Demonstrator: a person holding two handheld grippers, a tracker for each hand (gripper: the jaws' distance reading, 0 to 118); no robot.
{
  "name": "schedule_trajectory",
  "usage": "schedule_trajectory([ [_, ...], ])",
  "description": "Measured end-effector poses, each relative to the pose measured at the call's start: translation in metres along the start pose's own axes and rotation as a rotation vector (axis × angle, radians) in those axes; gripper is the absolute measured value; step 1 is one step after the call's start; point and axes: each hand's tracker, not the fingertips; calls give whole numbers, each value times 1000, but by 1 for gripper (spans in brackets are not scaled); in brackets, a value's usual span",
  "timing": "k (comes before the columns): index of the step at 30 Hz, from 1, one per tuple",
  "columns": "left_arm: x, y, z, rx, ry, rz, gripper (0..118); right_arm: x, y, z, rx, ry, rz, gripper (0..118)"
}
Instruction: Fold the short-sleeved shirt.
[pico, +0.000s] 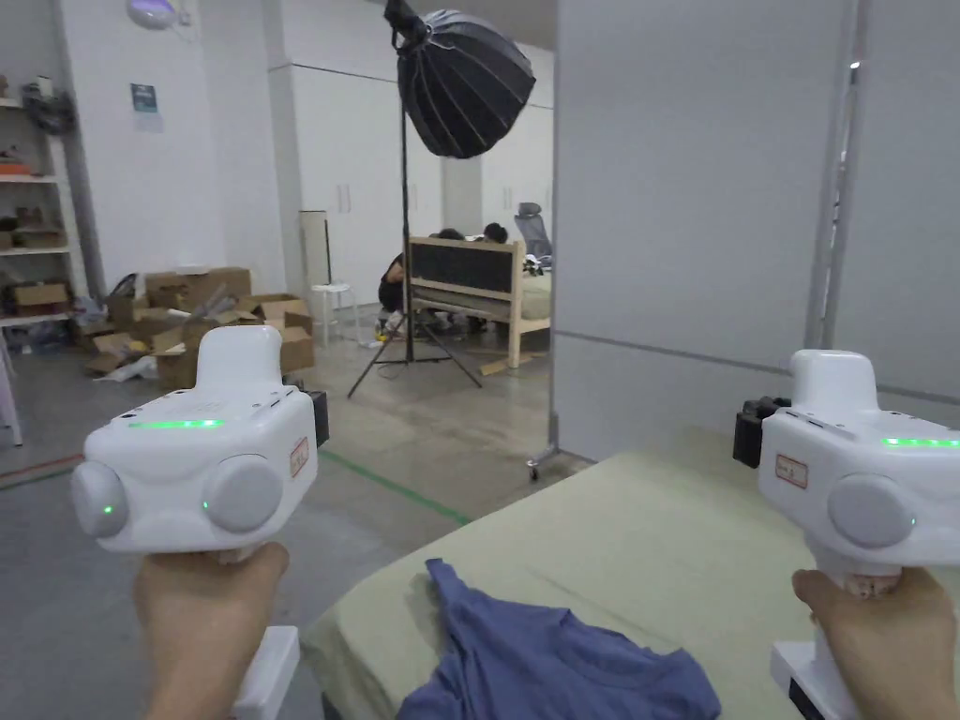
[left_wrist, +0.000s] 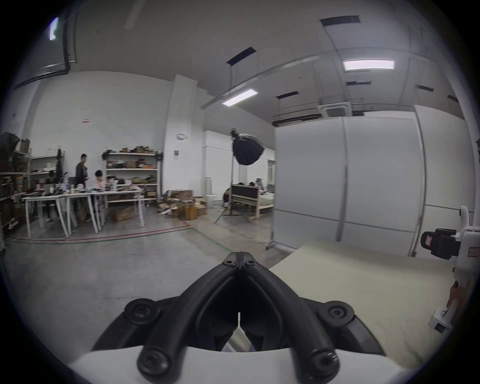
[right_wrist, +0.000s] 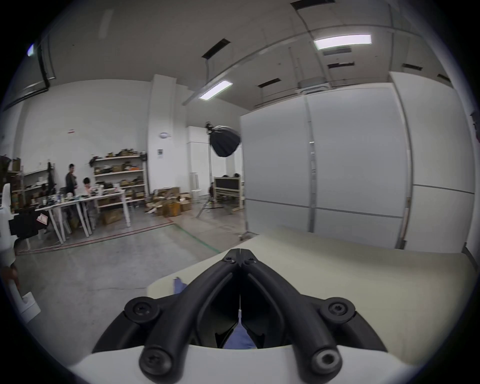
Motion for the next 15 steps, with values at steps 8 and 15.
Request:
schedule_trajectory([
  [8, -65, -33, -4, -115, 95, -12, 0, -68, -20, -56, -37, 145, 3, 2],
  [15, -38, -68, -48, -237, 9, -34, 0, -63, -51, -81, -86, 166, -5, 2],
])
